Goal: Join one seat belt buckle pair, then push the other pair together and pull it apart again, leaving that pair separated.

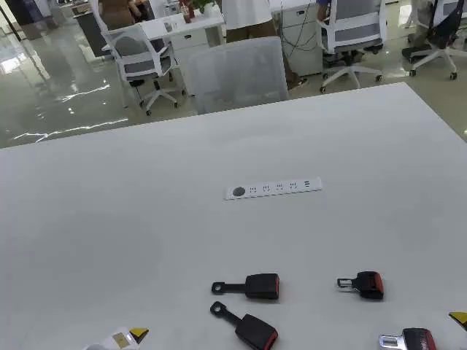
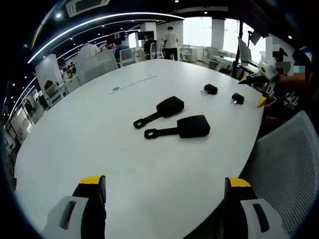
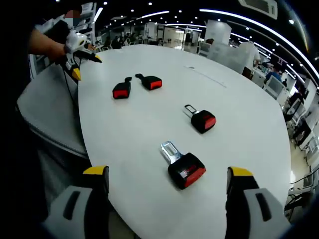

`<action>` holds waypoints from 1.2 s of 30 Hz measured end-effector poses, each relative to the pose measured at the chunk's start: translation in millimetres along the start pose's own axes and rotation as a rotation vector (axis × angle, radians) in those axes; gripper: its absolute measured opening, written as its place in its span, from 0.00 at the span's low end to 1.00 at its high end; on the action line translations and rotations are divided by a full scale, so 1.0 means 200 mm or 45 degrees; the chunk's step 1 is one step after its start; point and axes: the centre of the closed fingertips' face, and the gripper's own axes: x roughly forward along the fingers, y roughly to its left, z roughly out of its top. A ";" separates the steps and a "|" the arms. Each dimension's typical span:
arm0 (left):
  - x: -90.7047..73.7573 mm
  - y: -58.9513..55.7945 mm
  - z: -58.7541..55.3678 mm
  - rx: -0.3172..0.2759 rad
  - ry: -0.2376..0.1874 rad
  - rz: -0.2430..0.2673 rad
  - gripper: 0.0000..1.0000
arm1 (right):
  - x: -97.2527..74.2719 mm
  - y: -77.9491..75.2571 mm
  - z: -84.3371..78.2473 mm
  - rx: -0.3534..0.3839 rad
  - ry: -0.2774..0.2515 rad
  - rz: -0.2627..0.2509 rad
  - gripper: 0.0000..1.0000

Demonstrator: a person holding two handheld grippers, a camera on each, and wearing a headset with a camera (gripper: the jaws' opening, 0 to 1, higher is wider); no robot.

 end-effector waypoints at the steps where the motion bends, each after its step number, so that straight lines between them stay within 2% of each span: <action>1: 0.00 0.00 0.00 0.002 0.001 -0.001 1.00 | 0.00 0.00 0.00 0.003 -0.003 -0.002 1.00; 8: 0.01 0.01 0.02 0.014 0.001 -0.001 1.00 | -0.01 -0.02 -0.02 0.027 -0.001 -0.011 1.00; 13: 0.02 -0.01 0.03 0.022 0.006 -0.009 1.00 | -0.02 -0.01 -0.04 0.043 0.005 -0.014 1.00; 24: 0.03 -0.01 0.04 0.042 -0.002 -0.016 1.00 | -0.04 -0.02 -0.03 0.039 -0.014 -0.034 1.00; 29: 0.03 -0.02 0.01 0.045 0.016 -0.024 1.00 | -0.05 -0.02 -0.05 0.049 -0.010 -0.037 1.00; 36: 0.06 -0.06 0.00 0.052 0.024 -0.044 1.00 | -0.07 -0.03 -0.06 0.048 -0.003 -0.046 1.00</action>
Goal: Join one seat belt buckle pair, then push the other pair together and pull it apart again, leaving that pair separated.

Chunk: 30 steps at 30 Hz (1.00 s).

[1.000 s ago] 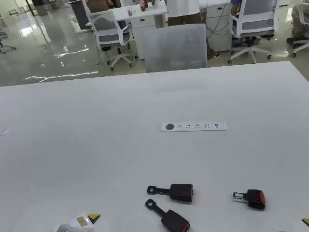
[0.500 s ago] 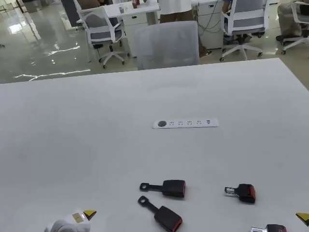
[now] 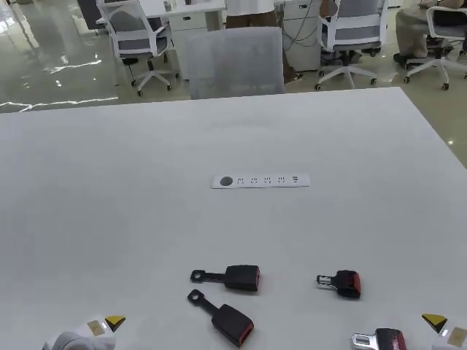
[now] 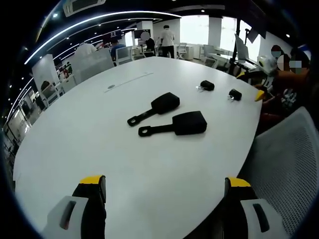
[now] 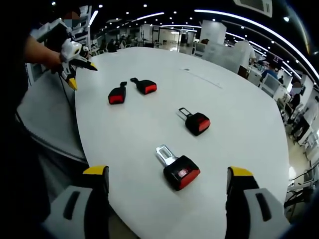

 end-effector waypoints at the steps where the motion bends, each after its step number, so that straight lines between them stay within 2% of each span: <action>1: 0.00 0.00 0.00 0.002 0.002 -0.001 1.00 | 0.00 0.00 0.00 0.001 0.004 0.002 1.00; 5: 0.01 0.01 0.00 0.023 0.020 -0.006 1.00 | -0.01 0.00 0.01 -0.019 0.011 0.004 1.00; 10: 0.01 0.02 0.04 0.052 0.017 -0.001 1.00 | -0.02 -0.03 0.03 -0.030 0.005 -0.001 1.00; 13: 0.01 0.01 0.06 0.051 0.015 -0.003 1.00 | -0.02 -0.03 0.04 -0.048 0.008 0.003 1.00; 17: 0.01 -0.01 0.07 0.091 0.022 -0.013 1.00 | -0.02 -0.03 0.06 -0.045 -0.002 0.002 1.00; 19: 0.00 0.00 0.08 0.099 0.033 -0.012 0.99 | -0.02 -0.02 0.06 -0.045 0.000 0.011 1.00; 21: 0.00 0.00 0.07 0.091 0.046 -0.021 0.94 | -0.01 0.02 0.06 -0.067 0.003 0.037 1.00; 22: 0.00 0.01 0.07 0.113 0.053 -0.016 0.94 | -0.01 0.03 0.06 -0.095 0.014 0.041 1.00; 24: 0.00 0.02 0.08 0.108 0.050 -0.014 0.95 | -0.01 0.05 0.06 -0.113 0.015 0.043 1.00; 30: 0.00 0.01 0.09 0.133 0.056 -0.015 0.98 | -0.02 0.05 0.04 -0.064 0.007 0.032 0.98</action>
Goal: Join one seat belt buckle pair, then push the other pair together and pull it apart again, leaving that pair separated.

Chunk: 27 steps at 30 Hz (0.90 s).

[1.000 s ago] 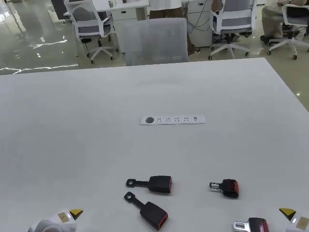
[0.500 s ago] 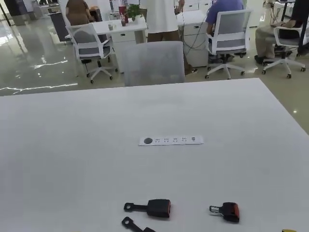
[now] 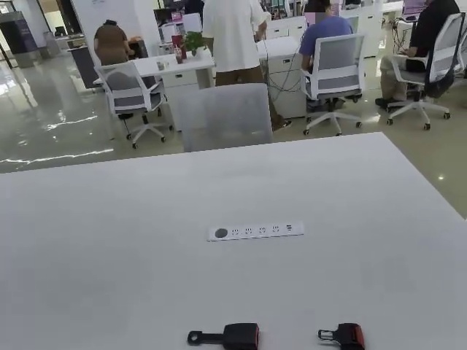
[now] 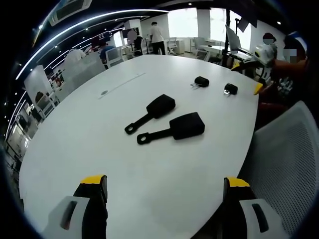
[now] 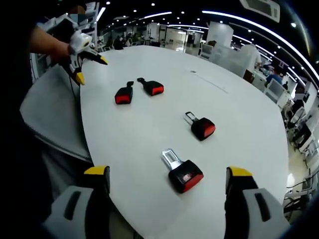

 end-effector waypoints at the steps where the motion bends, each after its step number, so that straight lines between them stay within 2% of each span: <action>1: 0.00 -0.01 0.00 0.001 0.002 -0.002 0.99 | 0.00 0.00 -0.01 0.009 0.000 -0.008 0.97; 8: 0.01 -0.05 0.00 0.030 0.020 -0.030 1.00 | -0.02 0.01 -0.05 0.024 -0.002 -0.016 0.97; 16: 0.01 -0.04 0.00 0.053 0.032 -0.015 1.00 | -0.04 -0.01 -0.05 0.030 -0.009 -0.035 0.96; 19: 0.02 -0.05 0.00 0.064 0.040 -0.030 1.00 | -0.04 -0.02 -0.06 0.028 -0.006 -0.039 0.94; 27: 0.08 -0.09 0.02 0.166 0.078 -0.075 0.97 | -0.05 -0.03 -0.10 0.016 0.016 -0.029 0.86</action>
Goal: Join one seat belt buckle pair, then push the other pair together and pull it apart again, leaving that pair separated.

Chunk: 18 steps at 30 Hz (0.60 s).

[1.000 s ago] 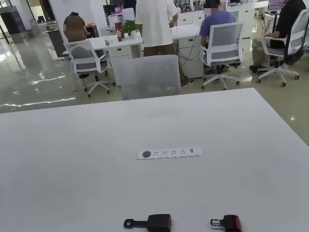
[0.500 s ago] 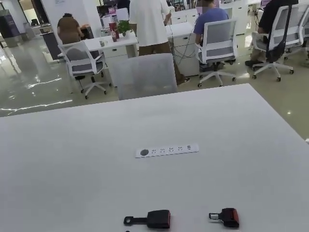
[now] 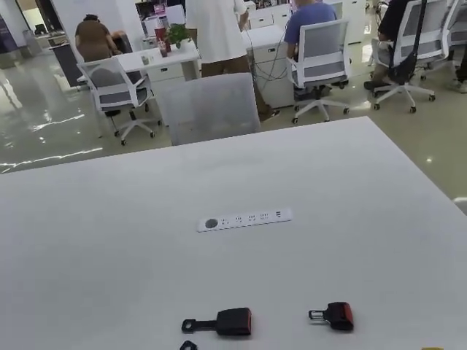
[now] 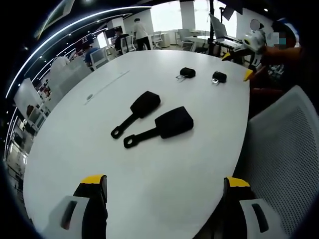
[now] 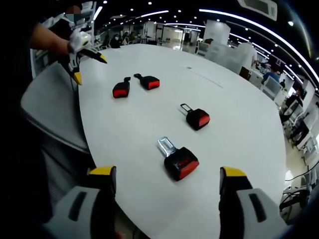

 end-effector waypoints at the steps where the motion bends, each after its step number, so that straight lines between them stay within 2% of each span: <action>1: 0.01 0.01 0.01 0.013 0.003 0.002 0.95 | 0.00 0.00 0.00 0.003 0.000 0.003 0.85; 7: 0.04 0.05 0.05 0.069 0.012 0.023 0.88 | 0.00 0.00 -0.02 0.009 0.016 0.011 0.80; 8: 0.05 0.06 0.05 0.080 0.029 0.017 0.86 | 0.00 0.00 -0.03 0.007 0.018 0.015 0.79; 14: 0.09 0.04 0.10 0.136 0.032 -0.025 0.80 | 0.01 -0.01 -0.05 -0.016 0.036 0.047 0.72; 18: 0.13 0.03 0.12 0.219 0.045 -0.064 0.76 | 0.02 -0.01 -0.04 -0.043 0.046 0.083 0.66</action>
